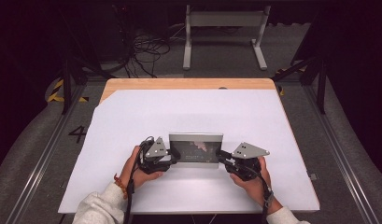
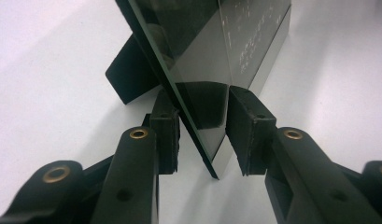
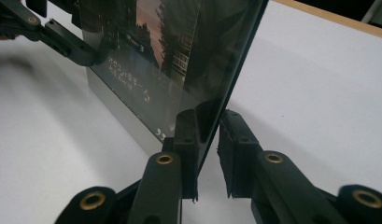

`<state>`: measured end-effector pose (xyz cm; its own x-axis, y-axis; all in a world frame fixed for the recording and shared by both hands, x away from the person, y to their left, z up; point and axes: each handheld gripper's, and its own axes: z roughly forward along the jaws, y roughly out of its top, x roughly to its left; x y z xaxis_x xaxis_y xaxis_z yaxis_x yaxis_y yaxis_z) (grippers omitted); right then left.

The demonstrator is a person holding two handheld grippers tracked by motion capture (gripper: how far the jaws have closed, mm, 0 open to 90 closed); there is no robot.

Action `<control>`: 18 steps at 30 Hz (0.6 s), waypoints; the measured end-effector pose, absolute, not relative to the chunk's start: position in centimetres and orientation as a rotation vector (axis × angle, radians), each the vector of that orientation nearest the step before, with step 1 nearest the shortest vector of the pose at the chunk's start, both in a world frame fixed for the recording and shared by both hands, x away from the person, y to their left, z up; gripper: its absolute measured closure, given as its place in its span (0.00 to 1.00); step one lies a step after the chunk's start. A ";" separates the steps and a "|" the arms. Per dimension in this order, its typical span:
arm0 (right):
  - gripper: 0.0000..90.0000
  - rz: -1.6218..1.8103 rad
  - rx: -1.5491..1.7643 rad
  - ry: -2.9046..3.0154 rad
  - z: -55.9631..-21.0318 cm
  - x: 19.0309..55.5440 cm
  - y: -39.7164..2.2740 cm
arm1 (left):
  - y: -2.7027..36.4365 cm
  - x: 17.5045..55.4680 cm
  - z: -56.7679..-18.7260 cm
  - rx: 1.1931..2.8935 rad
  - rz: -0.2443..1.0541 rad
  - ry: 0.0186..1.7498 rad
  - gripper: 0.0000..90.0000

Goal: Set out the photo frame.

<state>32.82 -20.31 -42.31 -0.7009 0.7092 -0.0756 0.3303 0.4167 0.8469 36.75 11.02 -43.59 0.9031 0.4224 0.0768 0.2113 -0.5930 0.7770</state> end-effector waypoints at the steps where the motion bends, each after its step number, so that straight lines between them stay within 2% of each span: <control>1: 0.87 1.208 0.886 2.251 -42.3 32.8 -20.3 | 11.0 36.7 -43.6 2.220 0.321 0.451 0.72; 10: 0.84 1.203 0.873 2.267 -42.1 32.6 -20.5 | 11.4 36.1 -43.2 2.238 0.346 0.432 0.66; 18: 0.83 1.175 0.818 2.288 -42.0 32.0 -20.8 | 12.2 35.4 -42.9 2.232 0.366 0.444 0.66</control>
